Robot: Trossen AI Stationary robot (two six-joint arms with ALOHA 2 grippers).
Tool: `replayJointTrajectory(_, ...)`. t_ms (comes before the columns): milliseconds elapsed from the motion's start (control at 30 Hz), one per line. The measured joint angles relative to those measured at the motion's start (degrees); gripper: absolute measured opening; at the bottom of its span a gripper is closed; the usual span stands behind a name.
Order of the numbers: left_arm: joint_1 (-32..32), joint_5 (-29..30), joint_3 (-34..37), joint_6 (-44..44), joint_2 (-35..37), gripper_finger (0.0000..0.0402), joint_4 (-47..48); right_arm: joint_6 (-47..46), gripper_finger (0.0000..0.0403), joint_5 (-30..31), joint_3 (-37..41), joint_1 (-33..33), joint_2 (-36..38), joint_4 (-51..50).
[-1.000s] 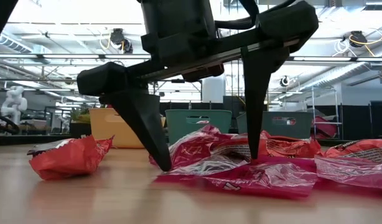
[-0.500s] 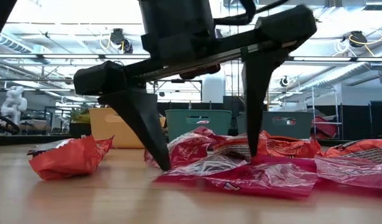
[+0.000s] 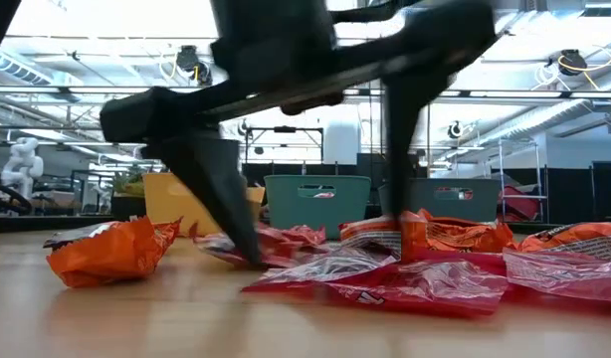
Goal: Sort candy
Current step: Put the red candy into the top left yellow bin
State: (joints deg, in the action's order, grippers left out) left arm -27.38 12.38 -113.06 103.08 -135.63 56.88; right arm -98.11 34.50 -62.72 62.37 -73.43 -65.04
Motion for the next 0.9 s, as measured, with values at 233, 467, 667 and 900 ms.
replayJointTrajectory(233,0.8,0.7,0.0,6.0,0.3,0.0364,14.5,-0.1,0.0215,0.0,0.0,0.0,0.0,0.3)
replayJointTrajectory(467,-0.3,1.3,-2.5,4.7,0.4,0.0364,6.2,0.0,0.0215,0.0,0.0,0.0,0.0,0.5)
replayJointTrajectory(667,0.4,2.6,-2.7,2.7,0.2,0.0364,2.1,0.7,0.0215,0.0,0.0,0.0,0.0,0.4)
replayJointTrajectory(900,0.9,3.4,0.4,-0.4,0.1,0.0364,-1.5,1.2,0.0215,0.0,0.0,0.0,0.0,0.5)
